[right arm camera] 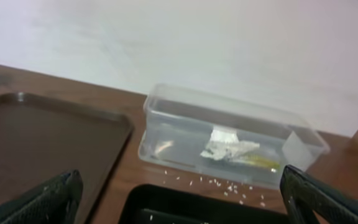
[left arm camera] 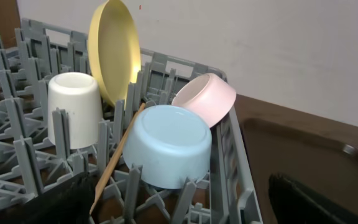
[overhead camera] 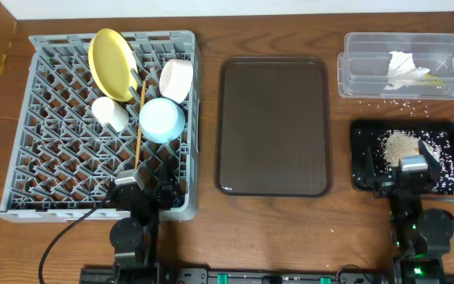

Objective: Sort waste into correct bins and load items into the dishwasher

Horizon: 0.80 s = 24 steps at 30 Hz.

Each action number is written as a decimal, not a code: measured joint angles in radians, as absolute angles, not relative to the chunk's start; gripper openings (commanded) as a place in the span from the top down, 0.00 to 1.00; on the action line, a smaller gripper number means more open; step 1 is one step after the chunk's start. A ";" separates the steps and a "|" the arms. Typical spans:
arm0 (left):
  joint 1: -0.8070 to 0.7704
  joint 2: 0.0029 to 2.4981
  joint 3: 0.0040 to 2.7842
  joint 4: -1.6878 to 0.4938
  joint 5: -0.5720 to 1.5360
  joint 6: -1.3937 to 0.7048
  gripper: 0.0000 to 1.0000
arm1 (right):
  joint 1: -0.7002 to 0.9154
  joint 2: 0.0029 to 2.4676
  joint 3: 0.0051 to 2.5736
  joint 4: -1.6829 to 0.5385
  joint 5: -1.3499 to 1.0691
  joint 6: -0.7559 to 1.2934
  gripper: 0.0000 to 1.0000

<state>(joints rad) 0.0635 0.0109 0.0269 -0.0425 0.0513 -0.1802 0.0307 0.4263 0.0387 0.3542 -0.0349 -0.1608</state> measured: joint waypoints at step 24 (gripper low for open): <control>0.064 0.011 0.027 -0.043 0.052 -0.180 0.09 | 0.030 0.012 0.007 -0.064 -0.079 -0.220 0.01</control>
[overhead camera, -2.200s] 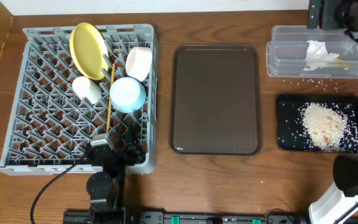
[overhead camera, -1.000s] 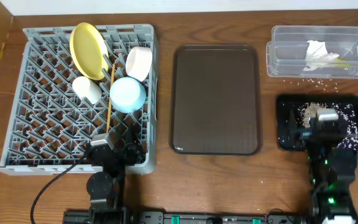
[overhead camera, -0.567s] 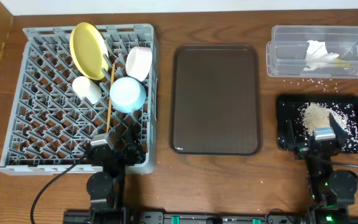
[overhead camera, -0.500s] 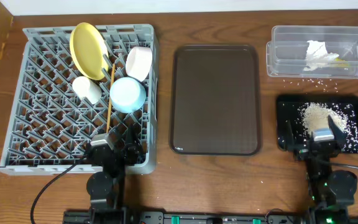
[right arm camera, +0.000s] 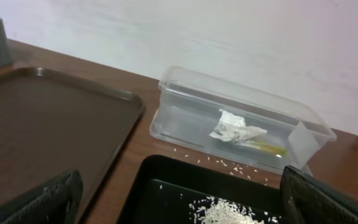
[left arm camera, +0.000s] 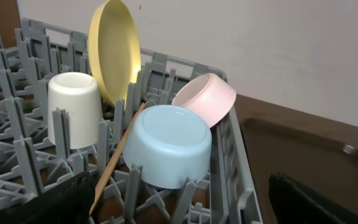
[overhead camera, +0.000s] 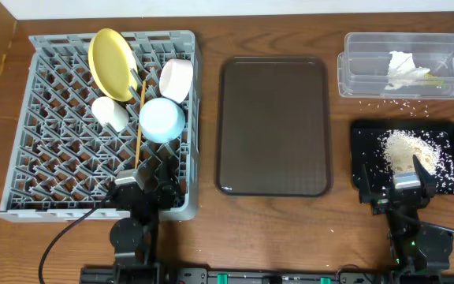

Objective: Sort waste into correct bins and load items into the dishwasher

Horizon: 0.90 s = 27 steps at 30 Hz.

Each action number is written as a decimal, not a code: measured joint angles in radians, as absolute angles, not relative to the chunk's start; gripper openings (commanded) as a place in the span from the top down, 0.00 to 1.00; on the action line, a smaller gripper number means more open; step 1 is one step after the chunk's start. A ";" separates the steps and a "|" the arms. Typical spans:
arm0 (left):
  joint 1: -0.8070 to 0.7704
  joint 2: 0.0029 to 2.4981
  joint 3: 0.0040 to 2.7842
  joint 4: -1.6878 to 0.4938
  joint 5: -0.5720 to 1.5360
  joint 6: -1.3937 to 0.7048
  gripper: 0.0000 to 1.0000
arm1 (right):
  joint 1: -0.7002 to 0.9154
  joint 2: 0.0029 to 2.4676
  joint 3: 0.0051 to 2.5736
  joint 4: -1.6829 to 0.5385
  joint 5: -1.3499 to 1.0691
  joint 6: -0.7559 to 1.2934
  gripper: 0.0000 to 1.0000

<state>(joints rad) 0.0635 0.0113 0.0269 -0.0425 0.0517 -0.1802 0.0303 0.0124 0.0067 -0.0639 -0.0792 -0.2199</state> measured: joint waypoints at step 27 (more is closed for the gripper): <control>0.064 0.011 0.027 -0.043 0.052 -0.180 0.09 | 0.031 0.012 0.007 -0.065 -0.067 -0.102 0.01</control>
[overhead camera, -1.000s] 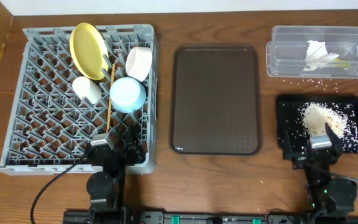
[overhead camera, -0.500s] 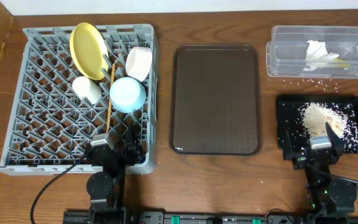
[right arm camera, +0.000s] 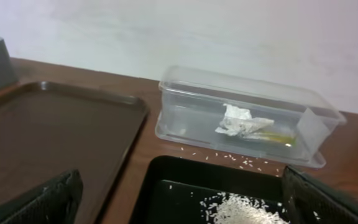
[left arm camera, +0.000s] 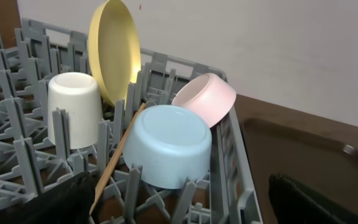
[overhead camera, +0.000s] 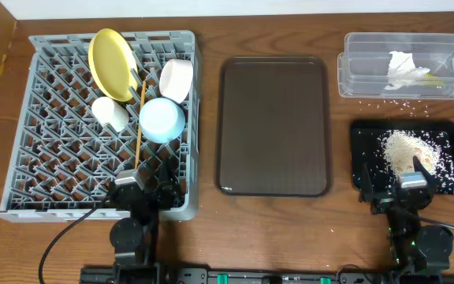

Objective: Sort waste into correct bins and load items into the dishwasher

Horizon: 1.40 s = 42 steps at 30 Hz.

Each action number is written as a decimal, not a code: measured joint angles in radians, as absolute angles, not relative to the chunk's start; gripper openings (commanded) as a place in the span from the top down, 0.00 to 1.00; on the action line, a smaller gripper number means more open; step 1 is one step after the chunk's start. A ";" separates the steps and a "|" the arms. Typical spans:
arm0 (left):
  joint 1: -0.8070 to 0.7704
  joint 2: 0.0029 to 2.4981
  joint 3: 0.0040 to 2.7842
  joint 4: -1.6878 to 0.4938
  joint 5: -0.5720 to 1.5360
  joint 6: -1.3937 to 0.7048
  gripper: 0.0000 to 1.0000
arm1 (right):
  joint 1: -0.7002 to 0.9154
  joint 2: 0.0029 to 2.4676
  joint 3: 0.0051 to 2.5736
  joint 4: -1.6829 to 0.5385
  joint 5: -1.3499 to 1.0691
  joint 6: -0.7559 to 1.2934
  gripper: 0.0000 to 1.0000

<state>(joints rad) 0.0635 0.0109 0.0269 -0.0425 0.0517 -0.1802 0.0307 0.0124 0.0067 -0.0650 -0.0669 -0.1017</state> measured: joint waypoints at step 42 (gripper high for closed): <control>0.064 0.011 0.027 -0.043 0.052 -0.180 0.10 | 0.057 0.012 0.007 -0.066 -0.064 -0.010 0.01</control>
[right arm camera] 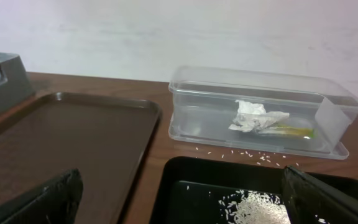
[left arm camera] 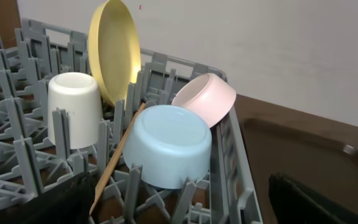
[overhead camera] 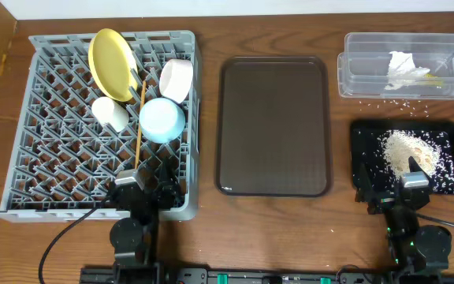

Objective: Sort waste into correct bins and load items into the dishwasher

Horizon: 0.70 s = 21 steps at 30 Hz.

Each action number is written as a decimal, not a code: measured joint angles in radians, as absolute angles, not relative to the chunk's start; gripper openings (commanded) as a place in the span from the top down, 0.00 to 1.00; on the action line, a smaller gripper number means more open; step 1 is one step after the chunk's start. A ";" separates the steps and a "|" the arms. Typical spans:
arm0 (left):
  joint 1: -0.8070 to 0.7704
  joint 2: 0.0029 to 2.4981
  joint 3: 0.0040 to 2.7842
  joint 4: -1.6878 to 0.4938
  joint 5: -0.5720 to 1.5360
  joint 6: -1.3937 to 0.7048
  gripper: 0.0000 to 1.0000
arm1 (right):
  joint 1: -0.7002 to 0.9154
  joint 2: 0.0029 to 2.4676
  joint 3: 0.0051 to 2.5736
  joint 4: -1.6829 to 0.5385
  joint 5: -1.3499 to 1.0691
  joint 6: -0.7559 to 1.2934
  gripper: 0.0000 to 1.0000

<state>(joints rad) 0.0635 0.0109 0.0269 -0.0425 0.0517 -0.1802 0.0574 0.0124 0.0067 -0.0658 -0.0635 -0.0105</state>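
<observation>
The grey dish rack at left holds a yellow plate, a white cup, a pale blue bowl, a pink bowl and a wooden chopstick. At right, a clear bin contains crumpled paper, and a black bin contains rice. My left gripper is open over the rack's near edge, holding nothing. Over the black bin's near edge my right gripper also stands open, holding nothing.
A brown tray lies between the rack and the bins with nothing on it. Loose rice grains are scattered on the wooden table between the clear bin and the black bin.
My right gripper has turned slightly to the right, so the clear bin sits more centred in its wrist view. The left arm and all objects are as before.
At first my right gripper stood over the rice in the black bin. Then it was nearer the bin's front edge, uncovering the rice pile. It has since drawn back a little more and turned. The left gripper stayed still and open over the rack.
</observation>
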 measured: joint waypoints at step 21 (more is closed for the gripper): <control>0.064 0.011 0.027 -0.043 0.052 -0.180 0.09 | 0.057 0.012 0.007 -0.066 -0.064 -0.010 0.01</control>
<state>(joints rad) 0.0635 0.0109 0.0269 -0.0425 0.0517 -0.1802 0.0574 0.0124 0.0067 -0.0658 -0.0635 -0.0101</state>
